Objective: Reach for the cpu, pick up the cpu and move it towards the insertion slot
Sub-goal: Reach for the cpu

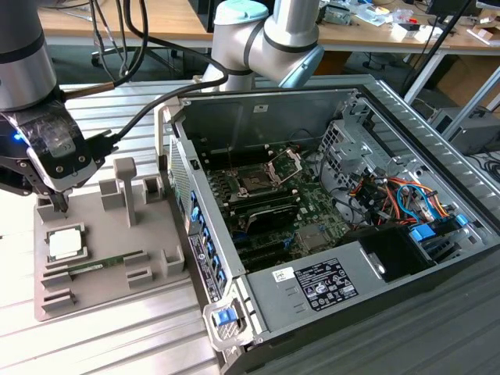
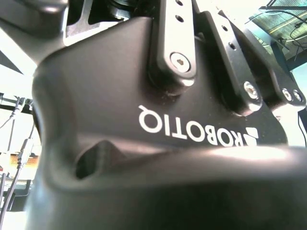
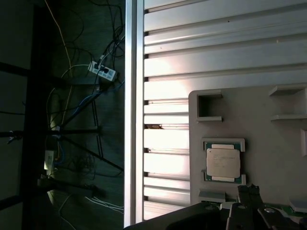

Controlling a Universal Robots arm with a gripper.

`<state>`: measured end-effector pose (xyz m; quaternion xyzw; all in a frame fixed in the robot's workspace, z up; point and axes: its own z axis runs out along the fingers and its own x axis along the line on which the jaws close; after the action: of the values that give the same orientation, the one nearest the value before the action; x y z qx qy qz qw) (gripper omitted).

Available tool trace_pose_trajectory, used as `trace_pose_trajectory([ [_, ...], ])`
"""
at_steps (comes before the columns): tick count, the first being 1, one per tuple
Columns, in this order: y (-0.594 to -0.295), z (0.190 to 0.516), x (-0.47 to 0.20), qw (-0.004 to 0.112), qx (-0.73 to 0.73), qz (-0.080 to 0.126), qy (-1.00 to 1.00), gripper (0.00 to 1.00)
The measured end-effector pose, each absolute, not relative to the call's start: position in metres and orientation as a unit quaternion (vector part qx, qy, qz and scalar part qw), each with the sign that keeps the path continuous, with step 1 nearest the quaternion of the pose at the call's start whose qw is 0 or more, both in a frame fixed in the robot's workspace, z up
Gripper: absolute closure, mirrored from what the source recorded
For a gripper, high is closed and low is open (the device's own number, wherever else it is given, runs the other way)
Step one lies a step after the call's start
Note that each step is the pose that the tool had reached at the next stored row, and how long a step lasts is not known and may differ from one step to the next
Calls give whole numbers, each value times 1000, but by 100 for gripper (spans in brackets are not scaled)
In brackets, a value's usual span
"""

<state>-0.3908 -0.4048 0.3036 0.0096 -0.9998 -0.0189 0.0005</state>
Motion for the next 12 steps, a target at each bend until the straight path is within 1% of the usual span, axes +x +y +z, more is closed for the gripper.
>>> trace_pose_trajectory([
  [12,-405,300,-391,0,10,-19,-1000,90],
])
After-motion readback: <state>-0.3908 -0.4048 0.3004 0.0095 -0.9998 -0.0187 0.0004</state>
